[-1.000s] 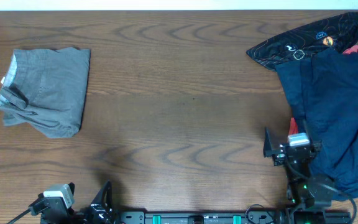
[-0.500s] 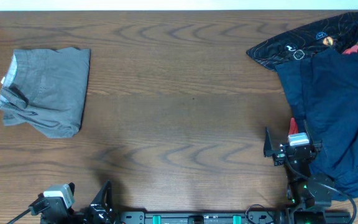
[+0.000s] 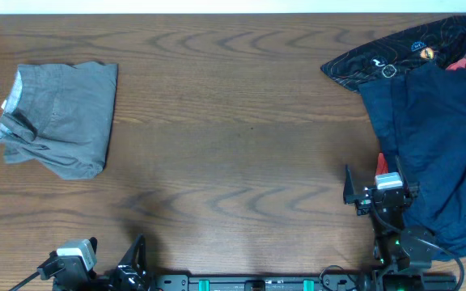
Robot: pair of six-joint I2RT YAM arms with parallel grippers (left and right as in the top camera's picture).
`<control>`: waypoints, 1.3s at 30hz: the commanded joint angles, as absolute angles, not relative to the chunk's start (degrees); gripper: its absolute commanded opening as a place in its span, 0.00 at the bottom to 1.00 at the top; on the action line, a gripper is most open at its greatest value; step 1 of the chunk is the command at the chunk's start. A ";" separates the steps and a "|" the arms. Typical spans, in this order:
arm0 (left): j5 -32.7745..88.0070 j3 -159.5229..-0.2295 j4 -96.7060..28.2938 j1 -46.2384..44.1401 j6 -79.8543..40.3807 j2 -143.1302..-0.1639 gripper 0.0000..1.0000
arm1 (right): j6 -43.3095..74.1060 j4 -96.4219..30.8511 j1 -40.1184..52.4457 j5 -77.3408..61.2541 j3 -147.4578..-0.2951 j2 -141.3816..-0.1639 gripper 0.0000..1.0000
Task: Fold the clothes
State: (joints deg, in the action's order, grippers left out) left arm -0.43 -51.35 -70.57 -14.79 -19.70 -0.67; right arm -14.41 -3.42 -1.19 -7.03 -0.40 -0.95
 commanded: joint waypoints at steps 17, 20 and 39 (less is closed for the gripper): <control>-15.07 -15.29 -26.55 -4.40 -16.16 -0.75 0.98 | -15.27 -3.66 -0.69 -6.66 -0.34 -0.64 0.99; -15.03 -8.40 -13.72 -2.48 -16.14 -0.75 0.98 | -15.27 -3.66 -0.69 -6.66 -0.34 -0.64 0.99; -9.45 -0.27 -3.20 0.73 -16.19 -0.14 0.98 | -15.27 -3.66 -0.69 -6.66 -0.34 -0.64 0.99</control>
State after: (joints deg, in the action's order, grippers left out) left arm -10.28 -1.87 -1.87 0.38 -16.67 -0.73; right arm -14.61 -3.42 -1.19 -6.83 -0.38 -0.97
